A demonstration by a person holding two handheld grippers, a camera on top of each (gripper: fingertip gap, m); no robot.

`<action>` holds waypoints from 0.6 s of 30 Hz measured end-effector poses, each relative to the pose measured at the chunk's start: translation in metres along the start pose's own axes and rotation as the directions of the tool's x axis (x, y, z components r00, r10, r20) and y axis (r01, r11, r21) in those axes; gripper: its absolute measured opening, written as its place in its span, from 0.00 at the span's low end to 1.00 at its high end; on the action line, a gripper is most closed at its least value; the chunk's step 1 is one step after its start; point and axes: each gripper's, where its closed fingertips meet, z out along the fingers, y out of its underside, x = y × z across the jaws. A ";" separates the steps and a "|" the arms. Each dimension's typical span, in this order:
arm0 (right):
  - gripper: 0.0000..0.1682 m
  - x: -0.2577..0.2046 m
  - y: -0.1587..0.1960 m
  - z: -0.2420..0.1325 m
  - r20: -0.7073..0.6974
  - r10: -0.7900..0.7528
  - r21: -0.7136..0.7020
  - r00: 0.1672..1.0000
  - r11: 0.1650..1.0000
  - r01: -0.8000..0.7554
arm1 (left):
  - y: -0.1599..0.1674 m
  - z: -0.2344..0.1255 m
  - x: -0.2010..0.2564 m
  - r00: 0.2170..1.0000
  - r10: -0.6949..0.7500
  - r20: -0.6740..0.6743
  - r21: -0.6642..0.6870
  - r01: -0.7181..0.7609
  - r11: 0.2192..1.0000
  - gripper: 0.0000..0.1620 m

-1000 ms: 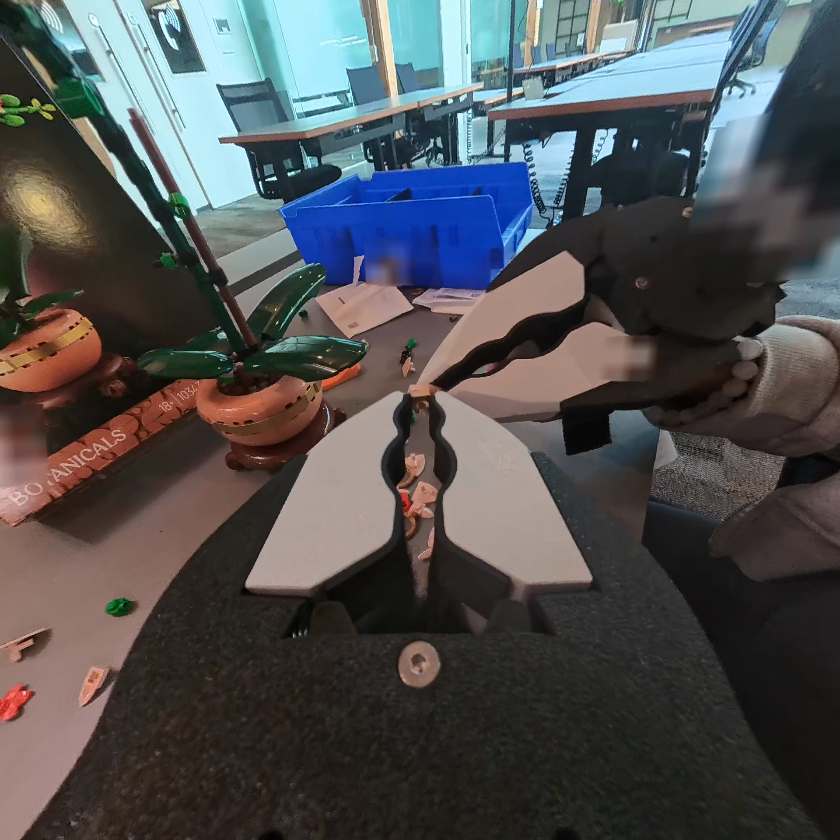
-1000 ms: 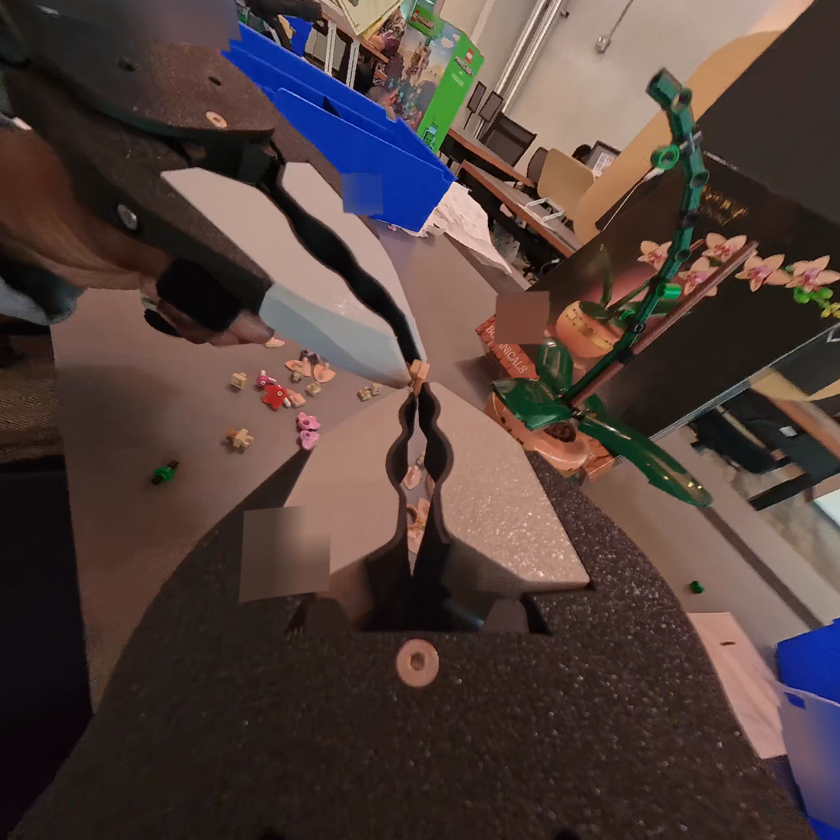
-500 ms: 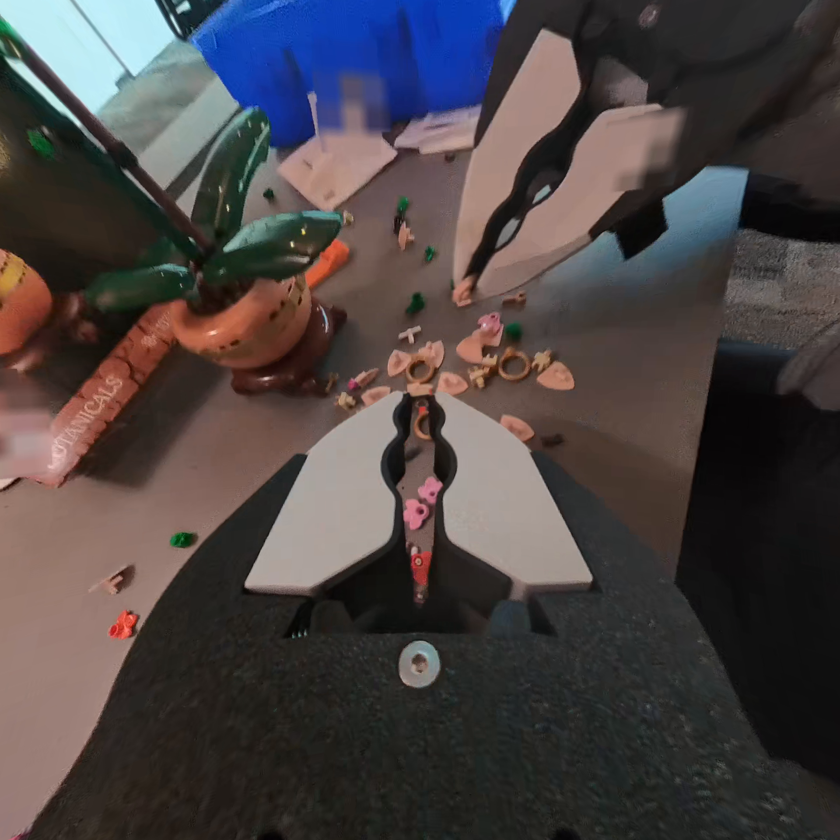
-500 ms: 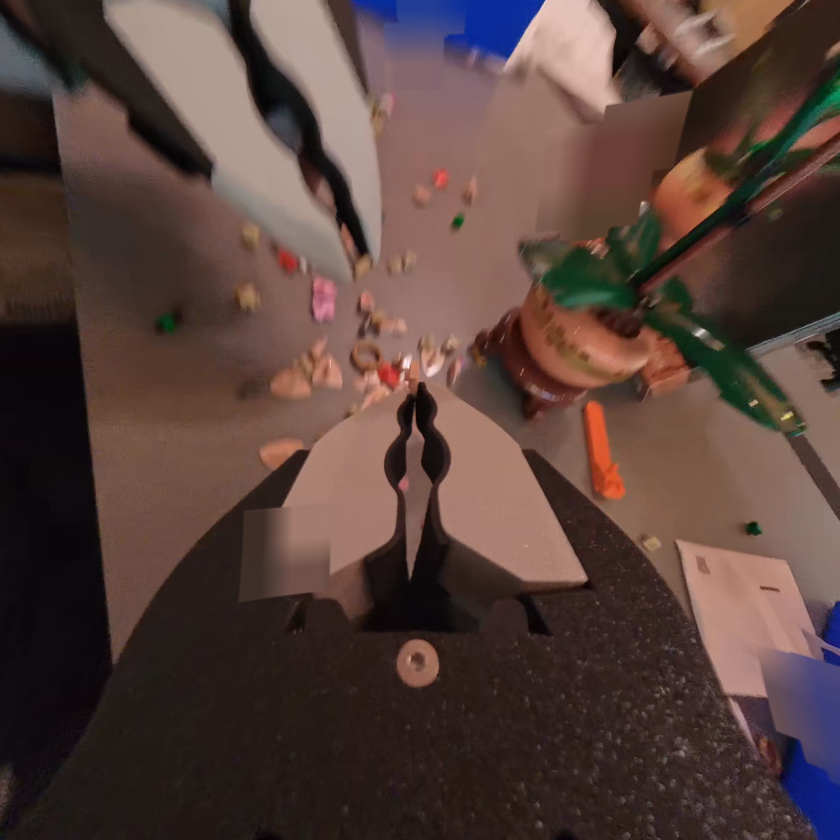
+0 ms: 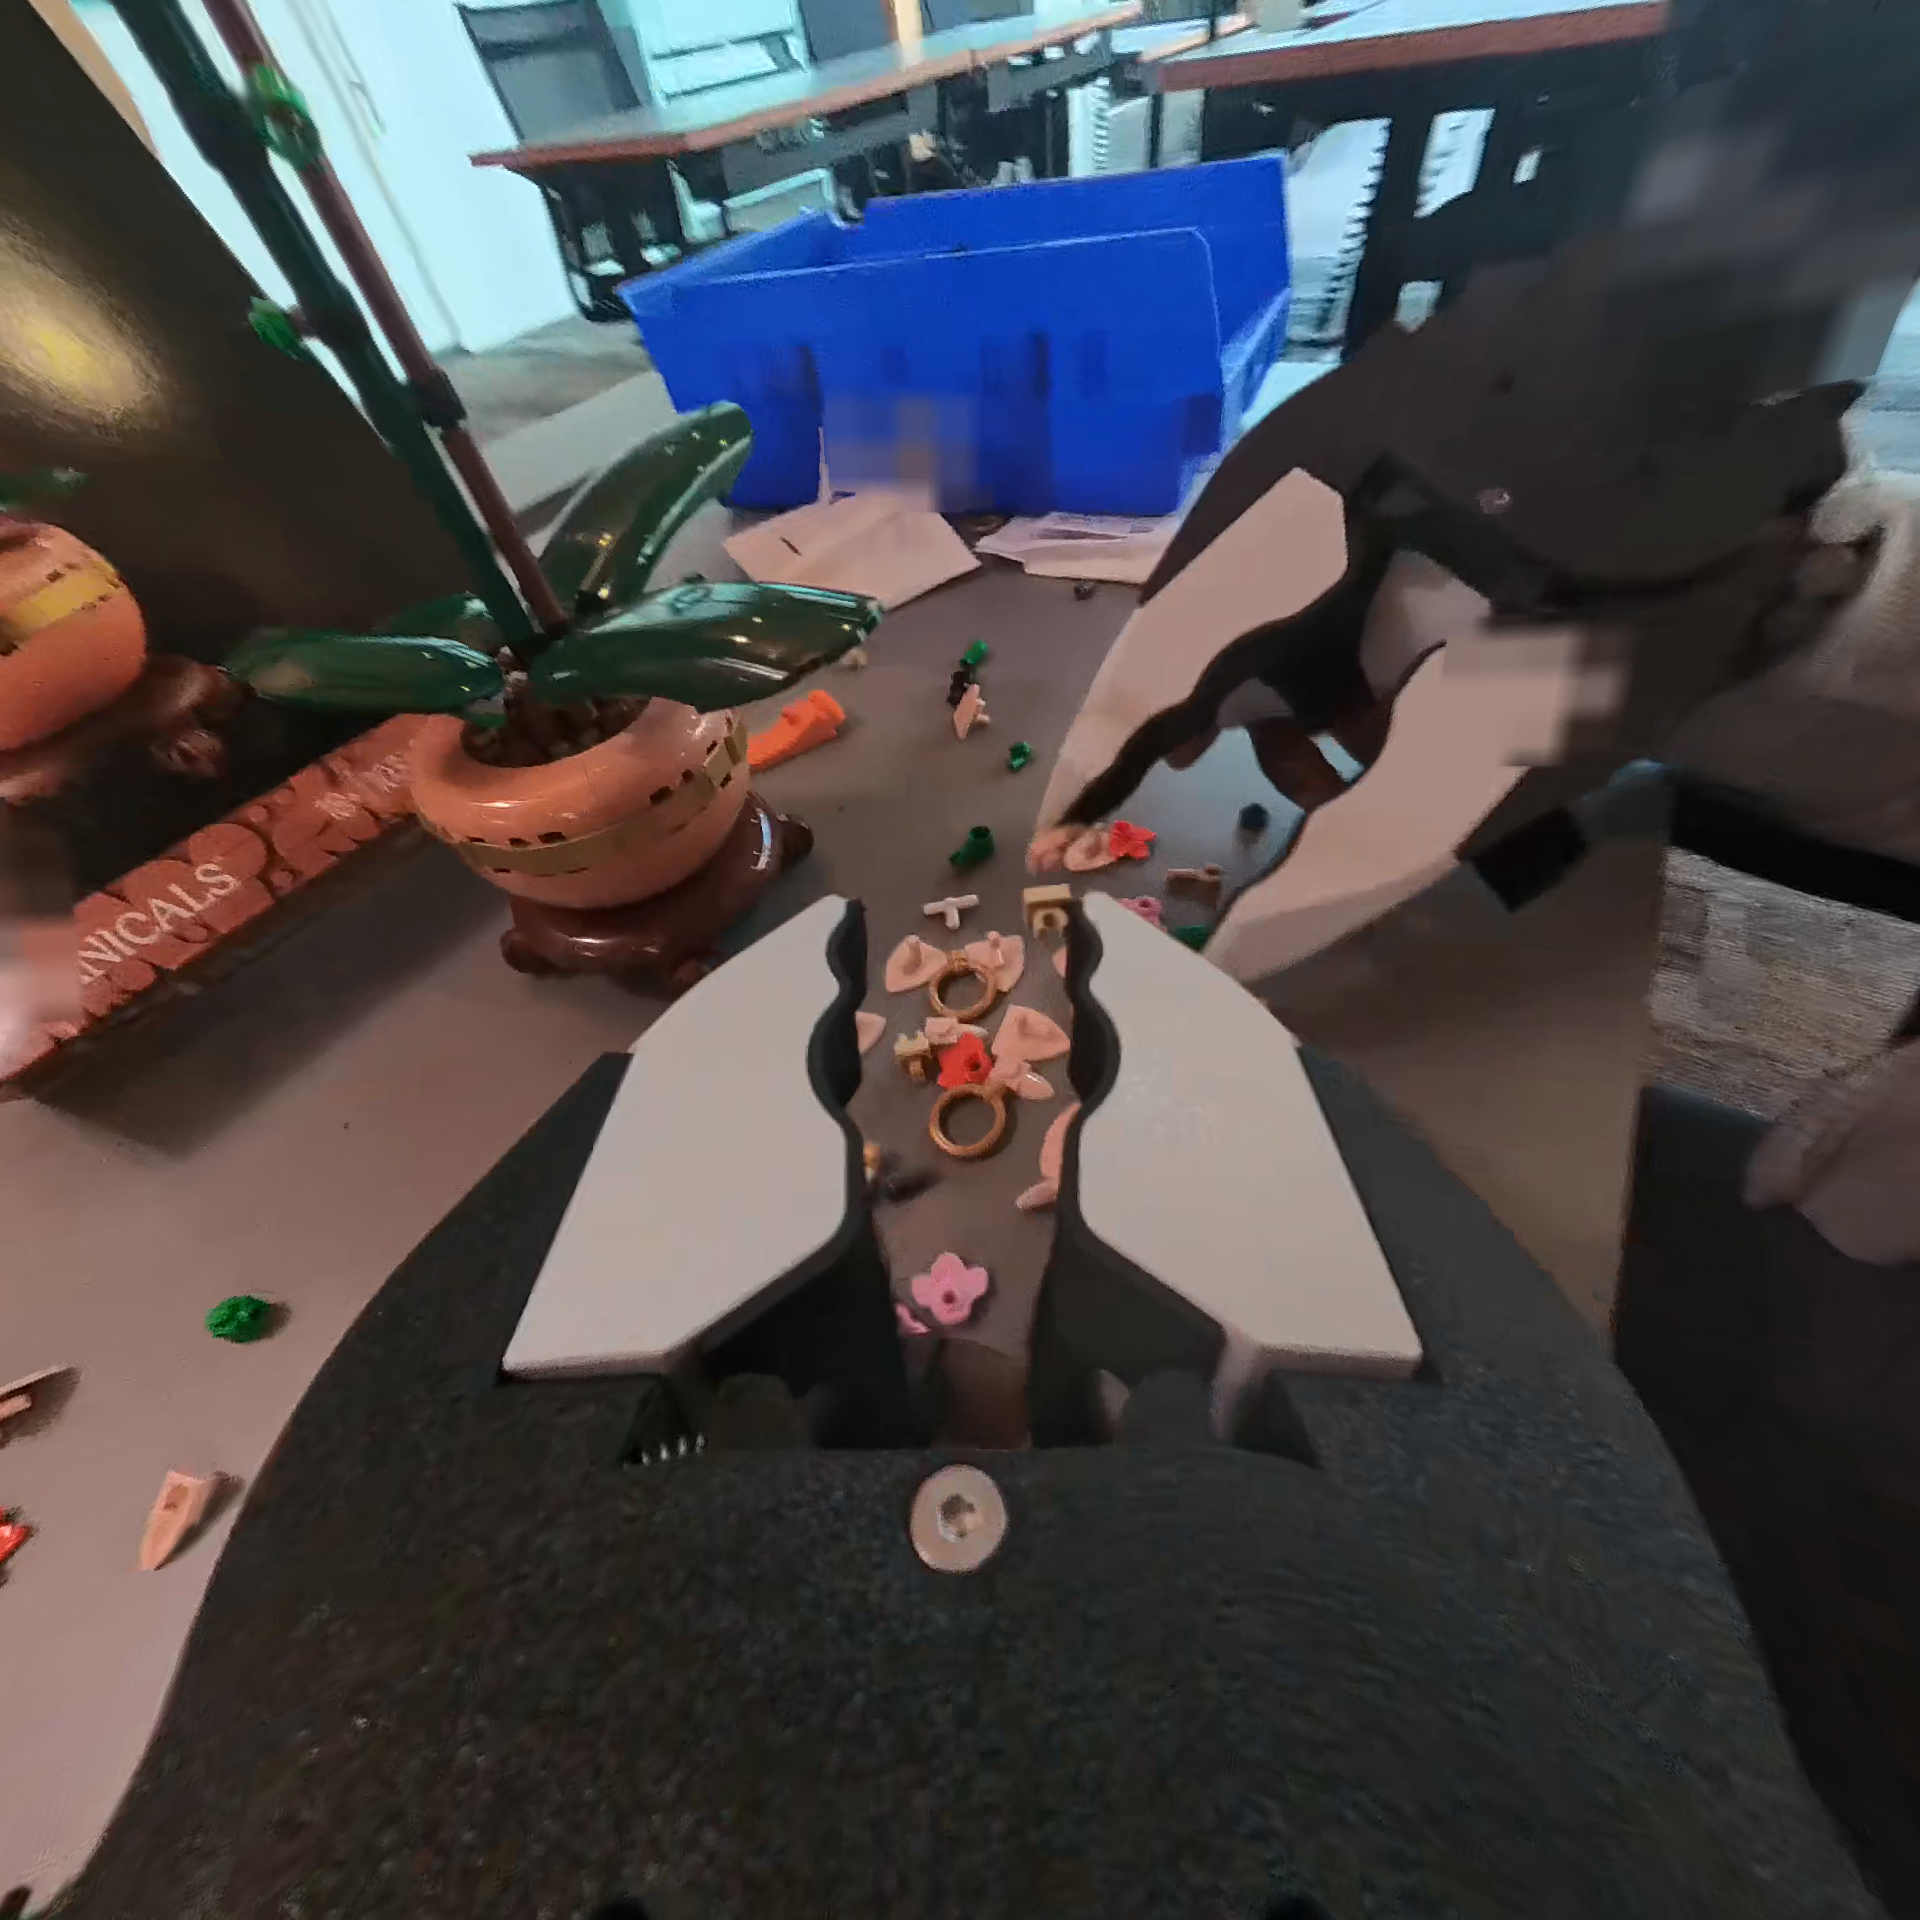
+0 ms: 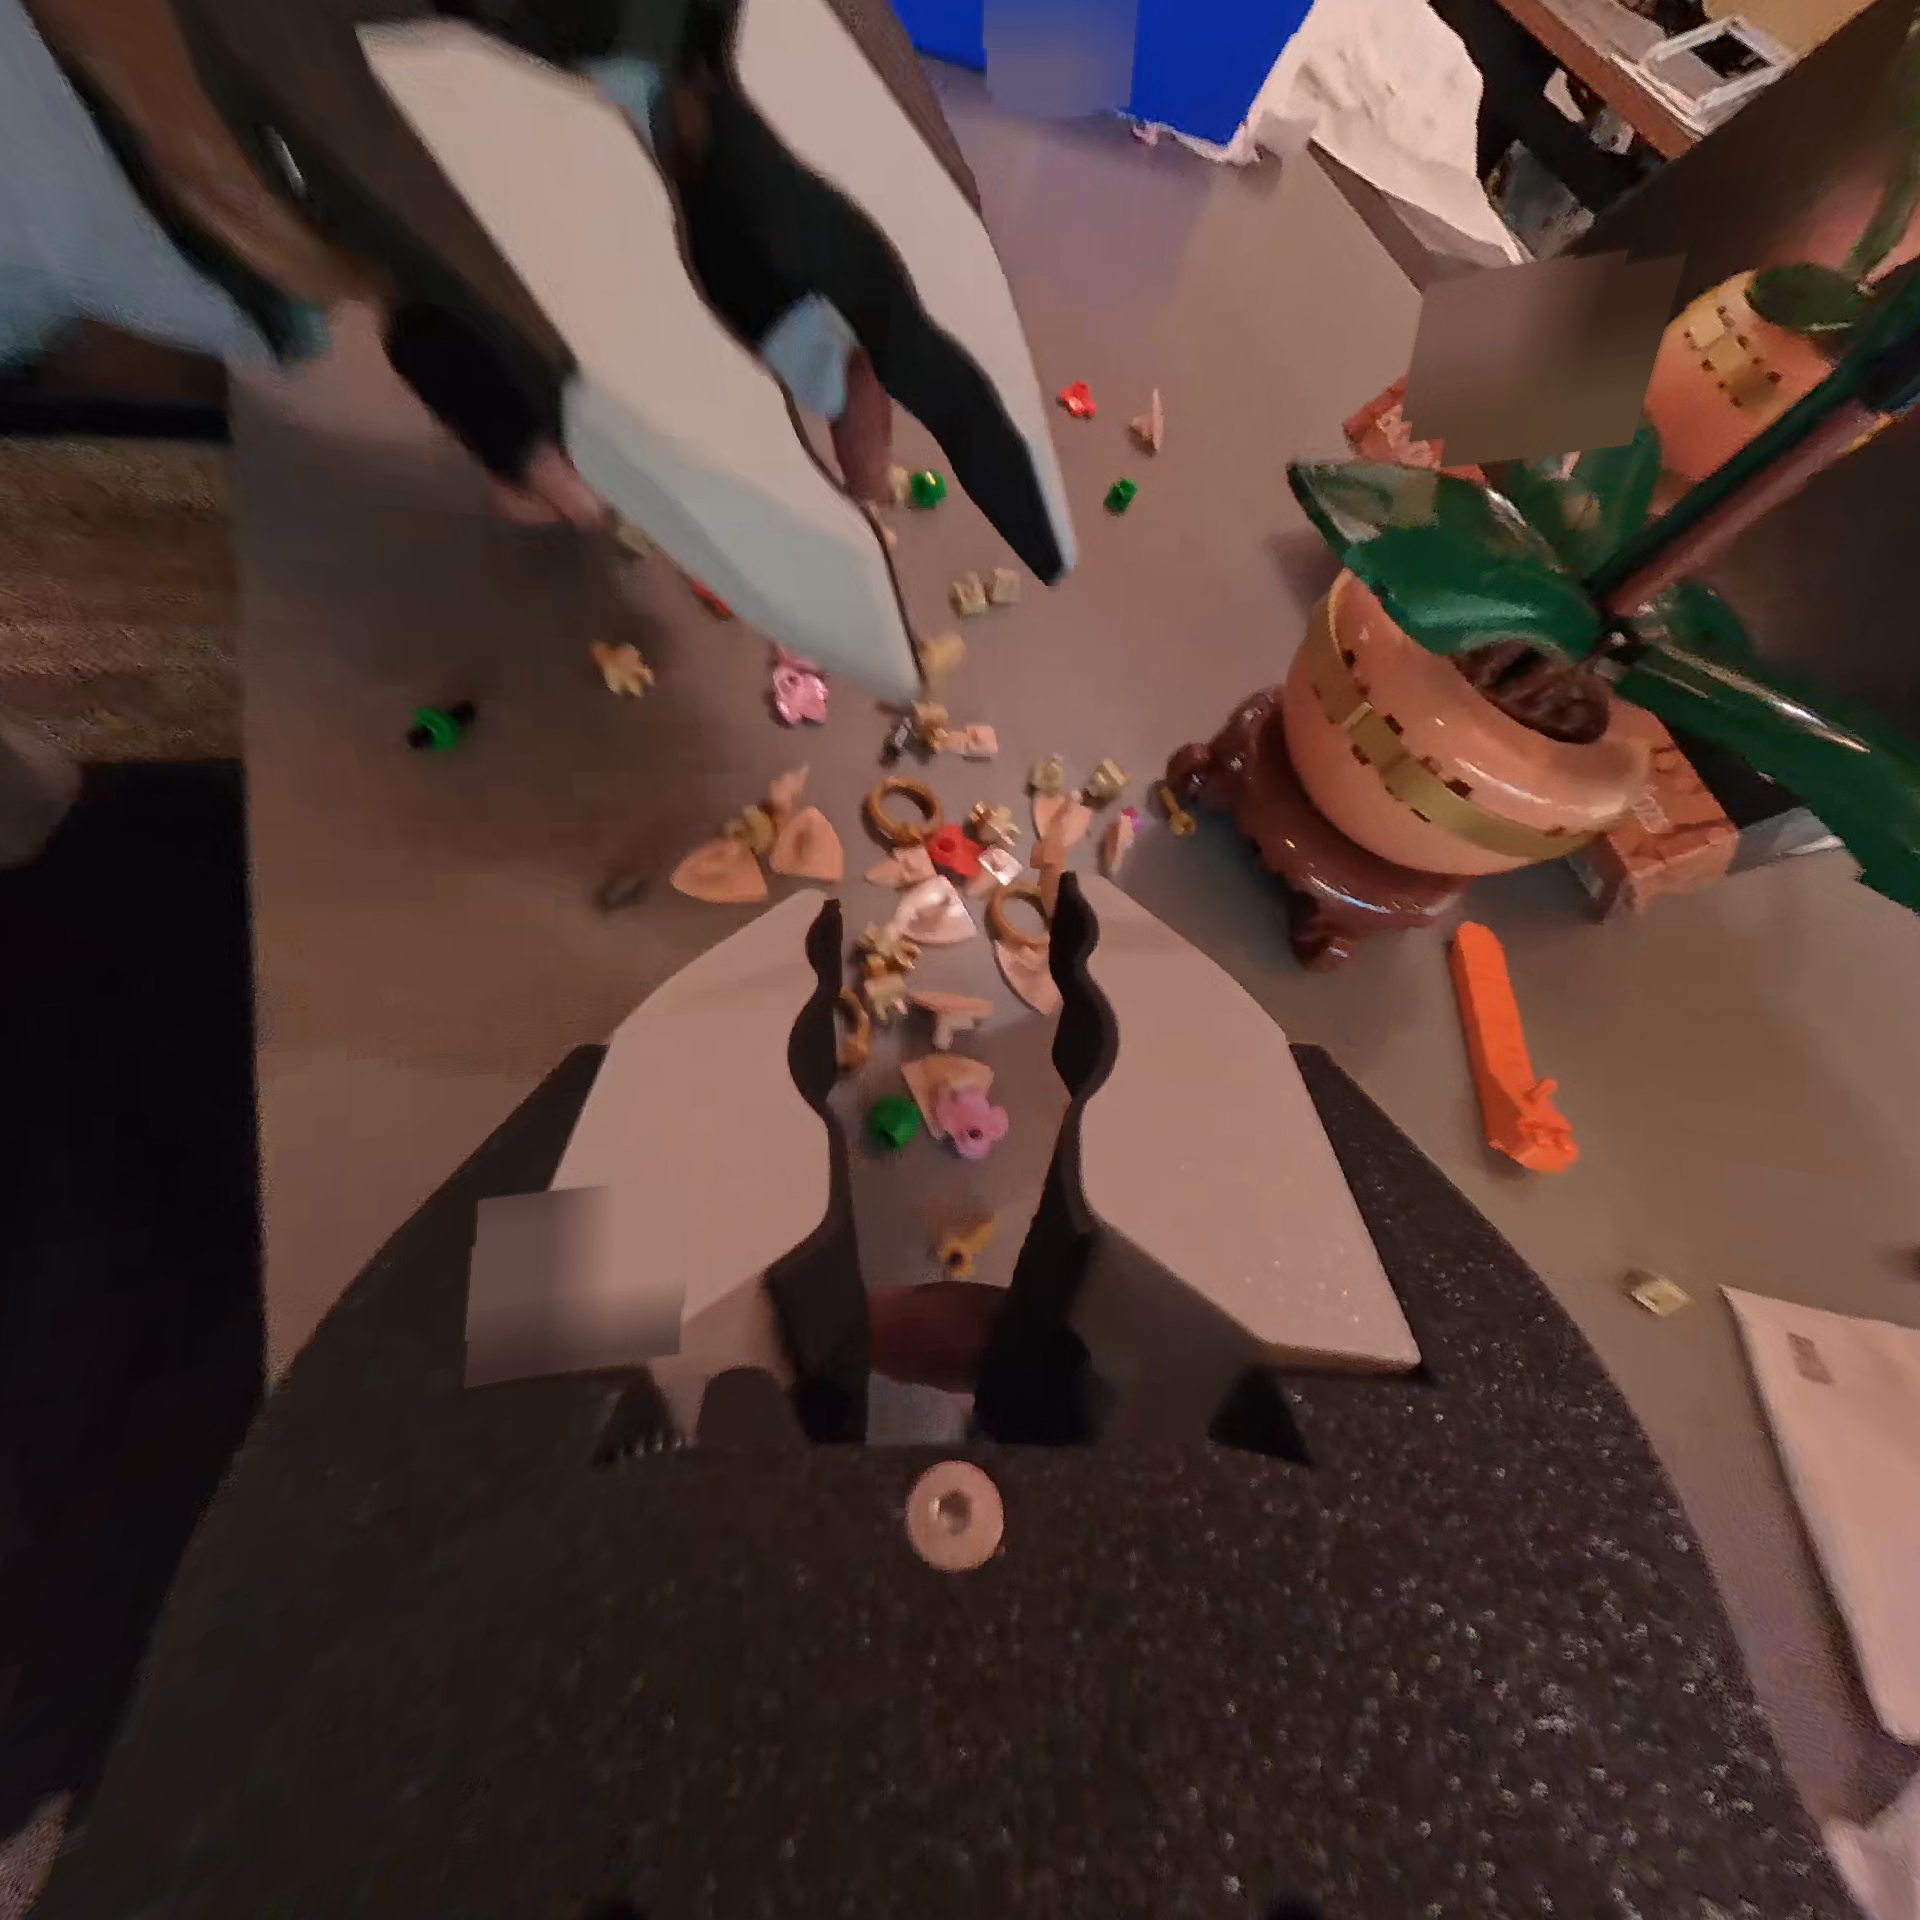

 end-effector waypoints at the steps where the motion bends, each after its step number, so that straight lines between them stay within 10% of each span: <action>1: 0.23 -0.005 -0.004 0.003 0.018 0.012 0.014 1.000 1.000 -0.012 | 0.000 0.003 -0.002 0.999 0.031 0.036 0.006 -0.031 0.999 0.23; 12: 0.20 -0.019 -0.010 0.015 0.044 0.008 0.013 0.999 1.000 -0.009 | 0.028 0.010 -0.014 0.968 0.194 0.162 -0.210 -0.159 0.965 0.18; 18: 0.16 0.018 0.001 -0.015 -0.069 0.021 0.008 0.997 1.000 -0.021 | 0.004 -0.002 -0.025 0.970 0.128 0.207 -0.061 -0.118 0.991 0.11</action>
